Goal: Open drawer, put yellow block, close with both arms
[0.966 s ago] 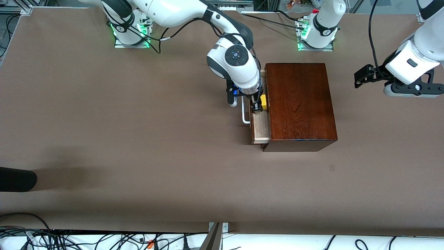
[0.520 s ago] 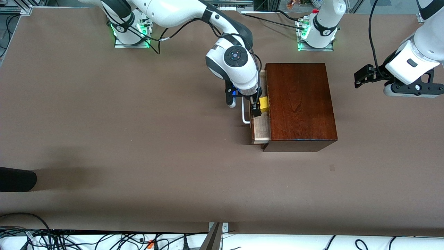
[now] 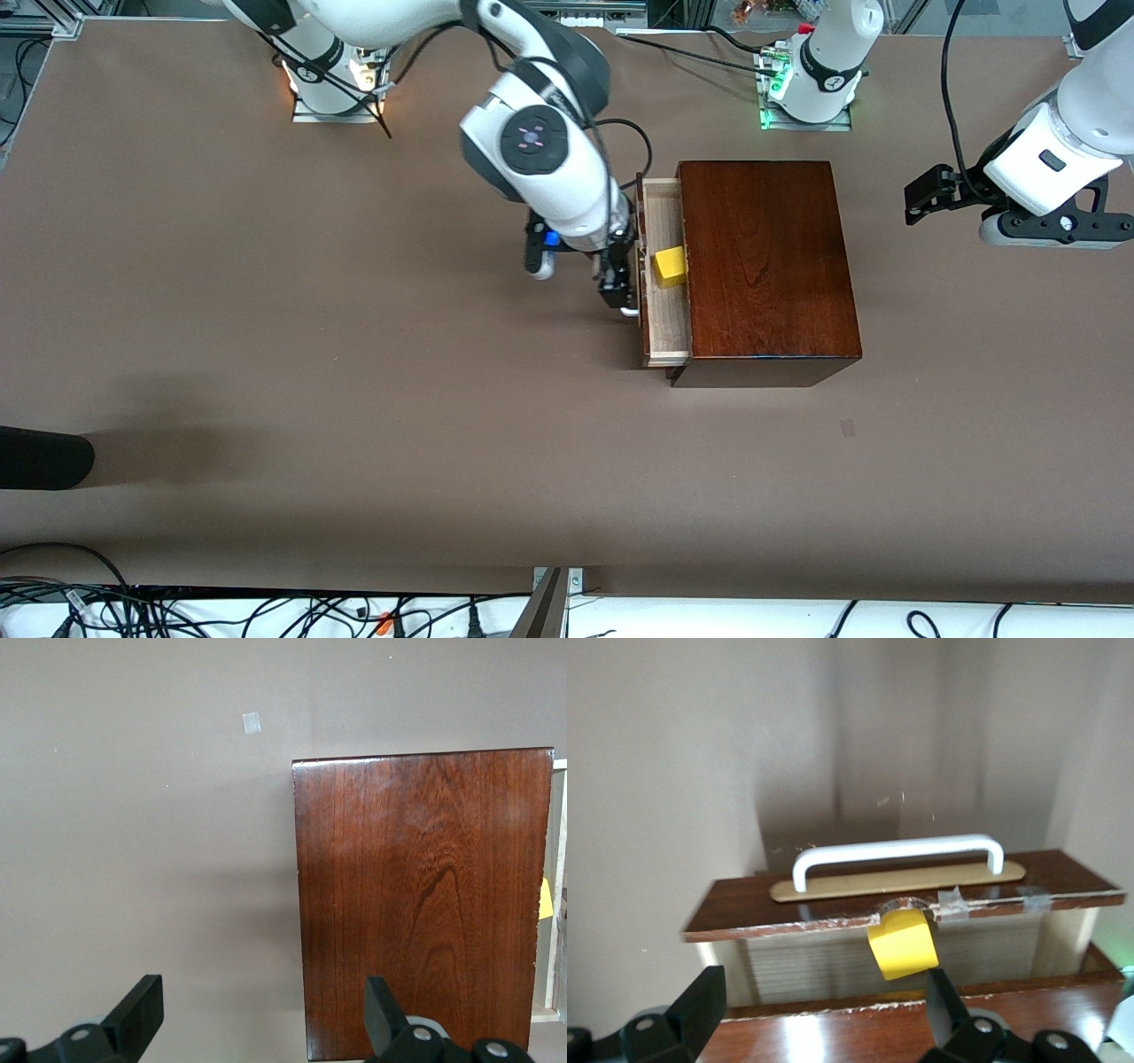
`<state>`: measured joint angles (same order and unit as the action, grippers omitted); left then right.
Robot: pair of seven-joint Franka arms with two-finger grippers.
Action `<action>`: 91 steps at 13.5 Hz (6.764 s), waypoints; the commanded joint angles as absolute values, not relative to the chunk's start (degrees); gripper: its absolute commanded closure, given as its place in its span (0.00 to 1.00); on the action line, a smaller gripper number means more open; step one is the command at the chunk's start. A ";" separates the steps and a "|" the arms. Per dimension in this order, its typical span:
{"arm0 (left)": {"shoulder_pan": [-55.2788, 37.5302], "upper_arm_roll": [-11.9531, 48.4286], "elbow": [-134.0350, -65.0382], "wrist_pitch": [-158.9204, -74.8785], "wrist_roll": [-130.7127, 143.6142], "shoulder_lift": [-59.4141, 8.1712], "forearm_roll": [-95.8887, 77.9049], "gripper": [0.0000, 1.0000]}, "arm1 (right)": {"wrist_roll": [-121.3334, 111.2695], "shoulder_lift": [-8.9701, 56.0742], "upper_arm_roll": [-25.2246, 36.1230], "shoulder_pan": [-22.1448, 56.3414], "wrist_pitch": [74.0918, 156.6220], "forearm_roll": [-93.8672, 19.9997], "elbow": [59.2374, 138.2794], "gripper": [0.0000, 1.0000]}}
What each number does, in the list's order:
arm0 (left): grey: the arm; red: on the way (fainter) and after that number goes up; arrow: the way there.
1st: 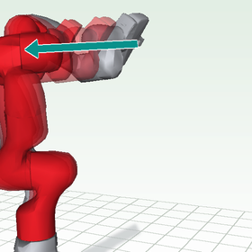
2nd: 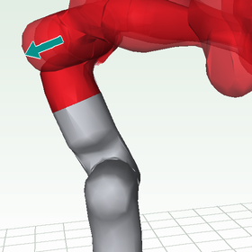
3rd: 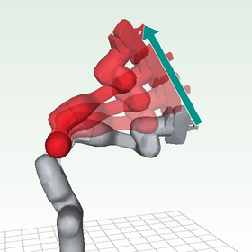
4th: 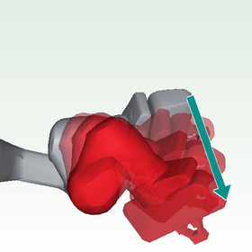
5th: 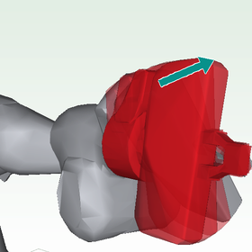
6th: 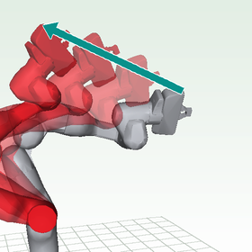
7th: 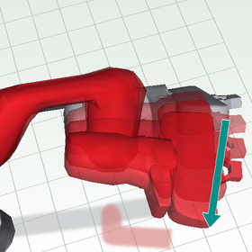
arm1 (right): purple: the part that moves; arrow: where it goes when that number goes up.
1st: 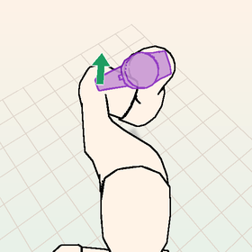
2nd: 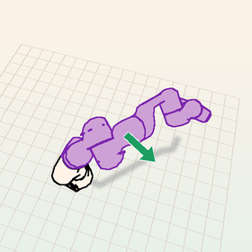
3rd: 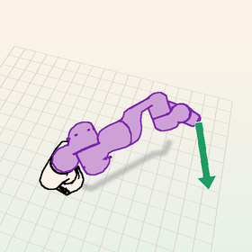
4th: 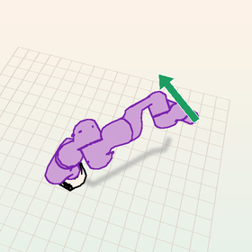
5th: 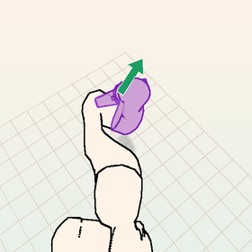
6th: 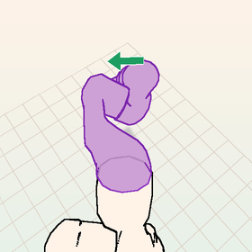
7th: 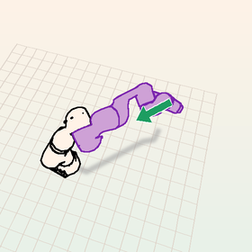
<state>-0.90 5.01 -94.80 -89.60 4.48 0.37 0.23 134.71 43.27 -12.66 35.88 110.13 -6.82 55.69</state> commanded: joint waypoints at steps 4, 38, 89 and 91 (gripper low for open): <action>-1.40 7.63 -91.59 -88.51 4.04 -1.13 -0.44 0.00 | 95.28 33.24 -11.43 25.86 83.46 -7.65 57.30 0.00; -19.34 26.72 -89.56 -108.64 -43.07 -34.98 12.39 0.00 | 0.09 1.32 0.44 -0.44 87.27 0.62 92.64 0.00; -0.18 1.93 -94.31 -88.59 5.89 1.58 -0.44 0.00 | 0.44 2.20 1.05 -0.61 87.63 1.05 91.32 0.00; -0.18 1.93 -94.31 -88.77 5.10 1.58 -0.44 0.00 | 0.35 2.20 1.05 -0.62 87.63 1.05 91.32 0.00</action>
<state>0.32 2.41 -96.03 -89.73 5.11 2.48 0.33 -0.12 1.89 1.60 0.05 87.85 0.50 92.19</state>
